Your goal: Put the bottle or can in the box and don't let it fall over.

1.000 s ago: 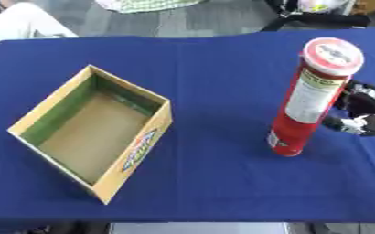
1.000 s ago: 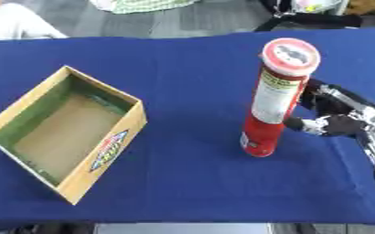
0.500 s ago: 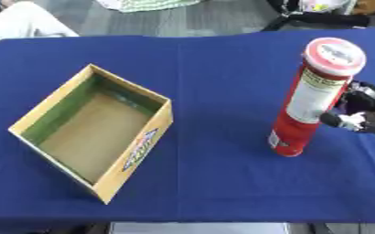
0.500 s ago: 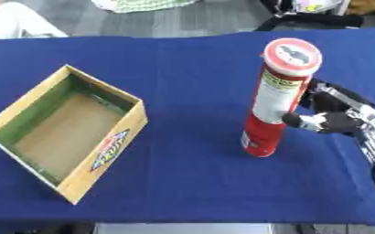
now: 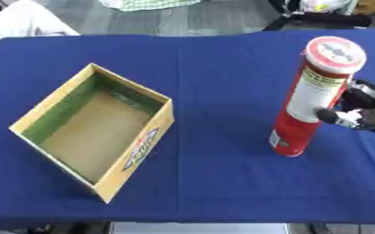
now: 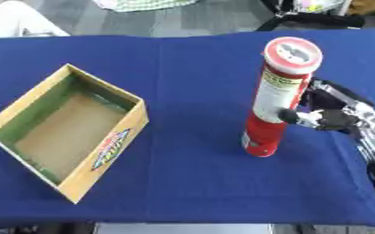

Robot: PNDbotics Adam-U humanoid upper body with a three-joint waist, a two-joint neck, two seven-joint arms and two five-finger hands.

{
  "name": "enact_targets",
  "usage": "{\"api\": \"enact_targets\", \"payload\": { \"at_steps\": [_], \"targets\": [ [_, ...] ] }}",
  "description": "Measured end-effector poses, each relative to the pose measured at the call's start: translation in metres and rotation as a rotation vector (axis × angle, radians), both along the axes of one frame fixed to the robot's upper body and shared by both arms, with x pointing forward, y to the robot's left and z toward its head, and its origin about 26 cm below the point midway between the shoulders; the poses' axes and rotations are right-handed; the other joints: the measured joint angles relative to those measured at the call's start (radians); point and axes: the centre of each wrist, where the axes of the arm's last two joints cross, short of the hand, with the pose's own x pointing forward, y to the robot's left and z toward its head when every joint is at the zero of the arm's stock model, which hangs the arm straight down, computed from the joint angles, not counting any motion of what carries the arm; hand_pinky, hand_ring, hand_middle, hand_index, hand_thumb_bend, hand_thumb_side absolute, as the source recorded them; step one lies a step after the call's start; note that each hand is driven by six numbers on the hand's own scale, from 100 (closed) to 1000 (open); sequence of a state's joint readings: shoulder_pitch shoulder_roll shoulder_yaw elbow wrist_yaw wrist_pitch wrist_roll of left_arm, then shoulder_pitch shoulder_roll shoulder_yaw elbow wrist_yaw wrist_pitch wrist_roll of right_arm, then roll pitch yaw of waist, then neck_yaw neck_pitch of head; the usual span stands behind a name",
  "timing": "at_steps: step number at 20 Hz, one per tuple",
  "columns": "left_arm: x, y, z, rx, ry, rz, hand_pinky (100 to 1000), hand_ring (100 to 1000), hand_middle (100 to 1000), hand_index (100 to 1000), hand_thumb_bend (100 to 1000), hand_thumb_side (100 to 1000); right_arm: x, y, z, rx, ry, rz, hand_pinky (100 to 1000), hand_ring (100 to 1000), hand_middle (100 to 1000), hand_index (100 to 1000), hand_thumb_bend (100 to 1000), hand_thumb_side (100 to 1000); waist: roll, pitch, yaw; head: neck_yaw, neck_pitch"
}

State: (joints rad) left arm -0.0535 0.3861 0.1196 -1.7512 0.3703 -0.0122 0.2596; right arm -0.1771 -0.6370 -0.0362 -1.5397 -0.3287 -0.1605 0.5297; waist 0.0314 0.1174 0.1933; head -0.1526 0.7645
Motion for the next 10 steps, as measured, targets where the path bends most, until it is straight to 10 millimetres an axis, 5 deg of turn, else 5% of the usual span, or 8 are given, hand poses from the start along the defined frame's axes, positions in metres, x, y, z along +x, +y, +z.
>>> {"api": "enact_targets", "payload": {
  "at_steps": [10],
  "targets": [
    [0.0002,-0.0001,0.0001,0.0,0.001,-0.002,711,1000,916,857,493,896,0.004,0.0072,0.0015,0.015,-0.014,0.016,946,1000,1000,925,590,373,-0.001,0.0,0.004,-0.003,0.0]
  ]
}}
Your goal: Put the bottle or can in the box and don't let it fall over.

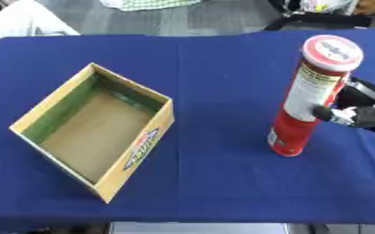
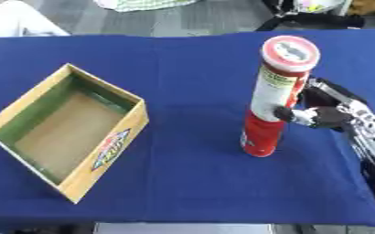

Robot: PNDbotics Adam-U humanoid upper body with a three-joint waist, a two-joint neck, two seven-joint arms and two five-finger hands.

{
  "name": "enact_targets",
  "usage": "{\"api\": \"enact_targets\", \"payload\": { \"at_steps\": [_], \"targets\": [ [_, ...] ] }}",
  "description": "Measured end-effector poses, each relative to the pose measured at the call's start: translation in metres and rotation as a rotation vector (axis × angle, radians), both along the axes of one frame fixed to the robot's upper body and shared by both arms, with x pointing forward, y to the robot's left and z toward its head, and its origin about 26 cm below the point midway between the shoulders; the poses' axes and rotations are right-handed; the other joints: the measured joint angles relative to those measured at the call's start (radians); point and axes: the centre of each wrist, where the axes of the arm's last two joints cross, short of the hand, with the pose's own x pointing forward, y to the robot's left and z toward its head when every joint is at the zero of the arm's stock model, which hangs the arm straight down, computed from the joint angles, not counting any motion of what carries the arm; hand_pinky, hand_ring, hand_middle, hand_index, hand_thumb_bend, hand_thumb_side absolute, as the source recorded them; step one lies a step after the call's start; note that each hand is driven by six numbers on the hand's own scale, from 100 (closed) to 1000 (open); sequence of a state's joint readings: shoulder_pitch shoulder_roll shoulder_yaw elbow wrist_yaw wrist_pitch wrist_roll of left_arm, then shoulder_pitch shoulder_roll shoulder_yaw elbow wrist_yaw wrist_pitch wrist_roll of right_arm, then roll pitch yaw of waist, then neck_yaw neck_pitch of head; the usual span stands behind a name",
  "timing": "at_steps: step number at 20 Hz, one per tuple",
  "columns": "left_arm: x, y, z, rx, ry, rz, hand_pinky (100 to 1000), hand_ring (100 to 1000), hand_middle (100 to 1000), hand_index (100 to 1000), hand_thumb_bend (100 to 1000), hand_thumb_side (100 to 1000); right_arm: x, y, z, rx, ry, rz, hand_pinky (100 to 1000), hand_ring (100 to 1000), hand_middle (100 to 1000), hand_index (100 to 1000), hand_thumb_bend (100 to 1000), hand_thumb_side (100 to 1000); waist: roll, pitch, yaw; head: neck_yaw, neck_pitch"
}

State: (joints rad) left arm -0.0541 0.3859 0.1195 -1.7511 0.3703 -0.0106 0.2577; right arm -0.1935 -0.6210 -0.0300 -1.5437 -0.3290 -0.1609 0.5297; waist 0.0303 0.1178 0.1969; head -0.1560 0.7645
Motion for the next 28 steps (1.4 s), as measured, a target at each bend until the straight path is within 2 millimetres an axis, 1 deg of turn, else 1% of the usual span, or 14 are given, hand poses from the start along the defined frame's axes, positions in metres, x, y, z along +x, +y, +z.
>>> {"api": "enact_targets", "payload": {
  "at_steps": [7,18,28],
  "targets": [
    [0.0,0.0,0.0,0.0,0.002,-0.002,712,1000,916,858,493,897,0.0,0.002,0.002,-0.007,-0.017,0.033,957,1000,1000,927,586,410,0.0,0.0,-0.001,0.0,0.0],
    [0.0,0.0,0.0,0.0,0.002,-0.003,712,1000,916,858,492,898,0.0,0.003,0.003,-0.003,-0.022,0.053,955,1000,1000,920,593,420,0.0,0.0,-0.003,-0.001,0.0],
    [0.0,0.0,0.0,0.0,0.001,-0.004,712,1000,917,858,491,899,0.003,0.012,0.003,0.001,-0.022,0.054,955,1000,1000,919,598,431,-0.001,0.0,0.001,-0.005,0.0]
  ]
}}
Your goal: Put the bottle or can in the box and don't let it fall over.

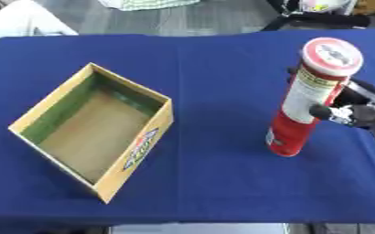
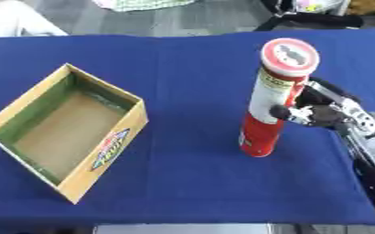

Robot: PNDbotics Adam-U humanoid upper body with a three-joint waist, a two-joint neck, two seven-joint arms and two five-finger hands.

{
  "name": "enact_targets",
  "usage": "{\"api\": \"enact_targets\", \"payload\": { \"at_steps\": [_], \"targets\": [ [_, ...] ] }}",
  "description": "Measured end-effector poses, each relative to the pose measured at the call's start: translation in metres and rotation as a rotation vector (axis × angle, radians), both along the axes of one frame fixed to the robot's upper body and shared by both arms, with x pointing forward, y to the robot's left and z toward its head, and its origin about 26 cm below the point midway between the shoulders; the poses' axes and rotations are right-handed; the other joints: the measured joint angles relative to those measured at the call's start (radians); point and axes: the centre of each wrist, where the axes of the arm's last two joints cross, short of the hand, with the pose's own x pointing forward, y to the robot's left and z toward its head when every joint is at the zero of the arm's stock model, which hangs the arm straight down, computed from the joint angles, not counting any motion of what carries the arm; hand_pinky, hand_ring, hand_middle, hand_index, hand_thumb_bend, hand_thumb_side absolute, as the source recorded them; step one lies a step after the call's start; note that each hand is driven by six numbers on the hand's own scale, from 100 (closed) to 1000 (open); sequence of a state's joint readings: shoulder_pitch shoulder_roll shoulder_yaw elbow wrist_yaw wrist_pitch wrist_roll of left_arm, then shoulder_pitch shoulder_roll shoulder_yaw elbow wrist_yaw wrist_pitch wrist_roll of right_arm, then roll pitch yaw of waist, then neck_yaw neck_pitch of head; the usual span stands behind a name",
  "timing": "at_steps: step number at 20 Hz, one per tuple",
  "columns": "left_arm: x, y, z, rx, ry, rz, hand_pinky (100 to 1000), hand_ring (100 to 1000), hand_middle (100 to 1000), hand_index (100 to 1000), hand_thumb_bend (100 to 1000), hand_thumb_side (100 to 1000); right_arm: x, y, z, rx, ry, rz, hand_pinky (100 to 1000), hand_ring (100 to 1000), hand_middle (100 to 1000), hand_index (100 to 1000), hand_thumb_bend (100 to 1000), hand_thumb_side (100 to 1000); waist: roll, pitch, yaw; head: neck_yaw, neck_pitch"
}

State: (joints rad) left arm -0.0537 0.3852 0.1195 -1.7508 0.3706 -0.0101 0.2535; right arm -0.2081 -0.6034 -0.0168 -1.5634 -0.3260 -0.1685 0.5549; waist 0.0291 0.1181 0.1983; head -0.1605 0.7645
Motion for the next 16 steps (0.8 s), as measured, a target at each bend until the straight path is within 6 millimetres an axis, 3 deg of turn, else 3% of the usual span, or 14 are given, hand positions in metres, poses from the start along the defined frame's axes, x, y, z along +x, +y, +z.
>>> {"api": "enact_targets", "payload": {
  "at_steps": [8,16],
  "targets": [
    [0.0,-0.0001,-0.0001,-0.001,0.0,0.0,712,1000,917,858,491,899,0.0031,0.0061,-0.0004,0.004,-0.003,0.002,956,1000,1000,881,603,432,0.0,0.0,0.001,0.0,0.0],
    [0.0,-0.0015,-0.0013,-0.008,0.0,0.0,712,1000,917,857,491,899,0.0042,0.0068,-0.0045,0.009,0.01,-0.024,949,1000,1000,687,609,336,0.0,0.001,0.001,0.0,0.0]
  ]
}}
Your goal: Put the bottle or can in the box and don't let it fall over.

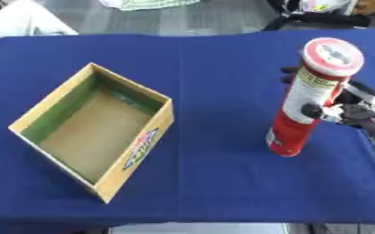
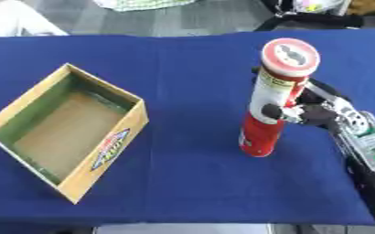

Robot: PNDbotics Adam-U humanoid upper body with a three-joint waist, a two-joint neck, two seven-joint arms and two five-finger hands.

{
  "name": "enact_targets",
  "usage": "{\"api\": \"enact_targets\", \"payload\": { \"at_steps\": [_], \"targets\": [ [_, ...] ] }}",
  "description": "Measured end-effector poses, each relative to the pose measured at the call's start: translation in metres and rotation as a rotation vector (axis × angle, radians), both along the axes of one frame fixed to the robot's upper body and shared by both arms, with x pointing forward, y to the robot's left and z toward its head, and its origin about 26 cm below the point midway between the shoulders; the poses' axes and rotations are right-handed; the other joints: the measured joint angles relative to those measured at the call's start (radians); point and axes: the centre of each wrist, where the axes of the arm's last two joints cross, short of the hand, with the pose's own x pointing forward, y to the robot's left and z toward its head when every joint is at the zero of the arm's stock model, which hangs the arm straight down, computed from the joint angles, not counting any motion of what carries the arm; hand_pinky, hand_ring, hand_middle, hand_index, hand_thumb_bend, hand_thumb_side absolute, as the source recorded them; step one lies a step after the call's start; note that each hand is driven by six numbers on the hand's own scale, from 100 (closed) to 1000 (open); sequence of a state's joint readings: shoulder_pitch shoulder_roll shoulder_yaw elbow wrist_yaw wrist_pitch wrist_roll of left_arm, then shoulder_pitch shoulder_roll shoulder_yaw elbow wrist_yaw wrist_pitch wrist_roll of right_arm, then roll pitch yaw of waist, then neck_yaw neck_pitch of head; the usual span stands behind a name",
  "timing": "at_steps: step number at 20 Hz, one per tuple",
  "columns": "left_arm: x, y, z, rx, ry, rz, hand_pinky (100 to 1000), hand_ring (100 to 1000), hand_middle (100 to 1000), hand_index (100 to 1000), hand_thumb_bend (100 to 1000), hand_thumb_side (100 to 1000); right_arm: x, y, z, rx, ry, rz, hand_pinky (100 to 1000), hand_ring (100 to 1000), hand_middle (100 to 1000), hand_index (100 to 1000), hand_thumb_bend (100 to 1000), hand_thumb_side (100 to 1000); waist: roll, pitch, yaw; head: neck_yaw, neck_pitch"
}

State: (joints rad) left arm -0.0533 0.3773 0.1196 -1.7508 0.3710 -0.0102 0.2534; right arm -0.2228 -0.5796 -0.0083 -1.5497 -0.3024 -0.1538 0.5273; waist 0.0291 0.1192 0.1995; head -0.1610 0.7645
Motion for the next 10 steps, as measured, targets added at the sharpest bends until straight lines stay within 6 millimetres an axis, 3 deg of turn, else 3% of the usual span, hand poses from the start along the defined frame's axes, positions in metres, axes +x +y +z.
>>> {"api": "enact_targets", "payload": {
  "at_steps": [4,5,10],
  "targets": [
    [0.0,0.0,0.0,0.0,0.0,0.0,712,1000,917,857,489,900,0.0015,0.0009,-0.0008,0.007,0.004,-0.01,942,1000,1000,623,592,222,0.0,0.0,0.0,0.0,0.0],
    [0.0,0.0,0.0,0.0,0.0,0.0,712,1000,917,857,488,899,0.0016,0.0009,-0.0012,0.008,0.006,-0.011,937,1000,1000,600,593,155,0.0,0.0,0.0,0.0,0.0],
    [0.0,0.0,0.0,0.0,0.0,0.0,712,1000,918,857,488,899,0.002,0.0012,-0.0025,0.027,0.02,-0.022,933,1000,1000,553,537,100,0.0,0.0,0.001,0.0,0.0]
  ]
}}
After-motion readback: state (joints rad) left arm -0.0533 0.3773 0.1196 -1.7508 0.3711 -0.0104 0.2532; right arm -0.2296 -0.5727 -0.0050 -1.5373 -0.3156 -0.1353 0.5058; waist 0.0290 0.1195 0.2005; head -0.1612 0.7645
